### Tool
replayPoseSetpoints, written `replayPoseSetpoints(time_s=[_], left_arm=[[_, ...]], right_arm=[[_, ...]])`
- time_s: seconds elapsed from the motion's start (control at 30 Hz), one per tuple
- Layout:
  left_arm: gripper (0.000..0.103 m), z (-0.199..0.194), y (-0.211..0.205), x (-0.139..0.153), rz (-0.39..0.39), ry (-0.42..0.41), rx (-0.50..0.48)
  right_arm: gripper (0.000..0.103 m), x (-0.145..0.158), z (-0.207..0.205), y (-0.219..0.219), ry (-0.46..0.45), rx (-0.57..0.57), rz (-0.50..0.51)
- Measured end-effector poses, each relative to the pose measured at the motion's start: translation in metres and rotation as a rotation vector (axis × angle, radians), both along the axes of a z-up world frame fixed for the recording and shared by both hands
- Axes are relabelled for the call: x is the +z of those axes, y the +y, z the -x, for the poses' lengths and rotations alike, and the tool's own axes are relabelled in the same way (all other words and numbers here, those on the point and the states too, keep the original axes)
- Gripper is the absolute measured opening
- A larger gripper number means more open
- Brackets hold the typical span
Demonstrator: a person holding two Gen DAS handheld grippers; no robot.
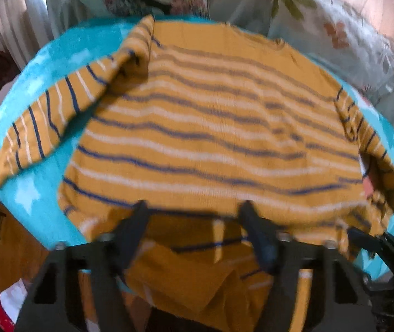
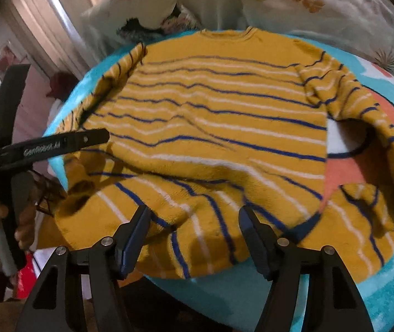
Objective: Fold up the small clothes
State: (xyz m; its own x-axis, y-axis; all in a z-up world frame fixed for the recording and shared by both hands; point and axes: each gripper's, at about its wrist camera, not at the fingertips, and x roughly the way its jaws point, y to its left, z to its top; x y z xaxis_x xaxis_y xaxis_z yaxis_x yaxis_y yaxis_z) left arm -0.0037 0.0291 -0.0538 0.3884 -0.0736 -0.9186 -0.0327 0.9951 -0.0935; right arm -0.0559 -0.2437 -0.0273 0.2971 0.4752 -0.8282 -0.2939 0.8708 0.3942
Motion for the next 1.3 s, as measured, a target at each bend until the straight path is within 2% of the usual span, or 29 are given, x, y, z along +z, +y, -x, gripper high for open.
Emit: replayPoseSetpoints(time_s=[0.03,0.07,0.1,0.13,0.2,0.23,0.3,0.37,0.47,0.5,0.6,0.67,0.7,0.77,0.8,0.83,0.9,1.07,1.1,1.13,1.2,1.3], left_arm=[[0.046,0.002,0.0,-0.003,0.002,0.011,-0.001],[0.039,0.005,0.001,-0.006,-0.005,0.019,0.002],[0.035,0.007,0.003,-0.008,-0.015,0.027,0.005],[0.03,0.014,0.005,-0.012,-0.026,-0.013,0.008],[0.019,0.023,0.006,-0.014,-0.027,0.022,0.007],[0.004,0.029,0.006,-0.015,-0.047,0.035,0.003],[0.0,0.043,0.006,-0.016,-0.072,0.05,-0.006],[0.0,0.058,0.012,-0.01,-0.099,0.114,0.004],[0.0,0.086,0.028,-0.014,-0.106,0.164,0.037],[0.0,0.095,0.035,-0.017,-0.09,0.174,0.05],[0.0,0.114,0.056,-0.015,-0.001,0.159,0.099],[0.0,0.121,0.065,-0.001,-0.002,0.112,0.122],[0.001,0.123,0.067,0.008,-0.011,0.078,0.122],[0.014,0.122,0.064,0.026,-0.023,0.032,0.118],[0.02,0.119,0.061,0.034,-0.014,0.007,0.11],[0.032,0.105,0.057,0.041,0.009,-0.003,0.103],[0.036,0.093,0.044,0.043,0.025,-0.042,0.085],[0.038,0.075,0.028,0.053,0.018,-0.076,0.043],[0.038,0.073,0.028,0.056,0.003,-0.082,0.041],[0.04,0.071,0.028,0.058,-0.017,-0.087,0.042],[0.041,0.064,0.034,0.062,-0.073,-0.099,0.055],[0.045,0.059,0.061,0.062,-0.124,-0.125,0.103]], right_arm=[[0.054,-0.005,0.0,0.006,0.013,0.021,0.008],[0.046,-0.006,-0.001,0.008,0.02,0.032,0.021],[0.028,-0.009,0.0,0.012,0.023,0.042,0.045],[0.016,-0.012,0.0,0.015,0.018,0.047,0.061],[0.011,-0.01,0.001,0.013,0.023,0.051,0.045],[0.01,-0.008,0.001,0.011,0.031,0.05,0.026],[0.009,-0.006,0.004,0.006,0.05,0.058,-0.011],[0.009,0.0,0.012,0.0,0.078,0.084,-0.049],[0.009,0.006,0.037,-0.011,0.124,0.147,-0.075],[0.004,0.005,0.044,-0.014,0.148,0.166,-0.078],[0.004,0.002,0.058,-0.033,0.195,0.172,-0.088],[0.004,0.011,0.059,-0.062,0.161,0.075,-0.103],[0.004,0.016,0.058,-0.084,0.135,-0.013,-0.111],[0.013,0.021,0.051,-0.127,0.089,-0.217,-0.055],[0.033,0.019,0.046,-0.148,0.075,-0.329,0.031],[0.05,0.013,0.041,-0.163,0.07,-0.403,0.089],[0.05,0.001,0.029,-0.182,0.066,-0.489,0.107],[0.055,-0.029,-0.006,-0.169,0.092,-0.529,0.117],[0.038,-0.027,-0.01,-0.168,0.066,-0.532,0.098],[0.006,-0.029,-0.015,-0.168,0.081,-0.52,0.063],[0.006,-0.025,-0.018,-0.179,0.076,-0.522,0.025],[0.006,-0.008,-0.017,-0.201,0.021,-0.56,0.172]])
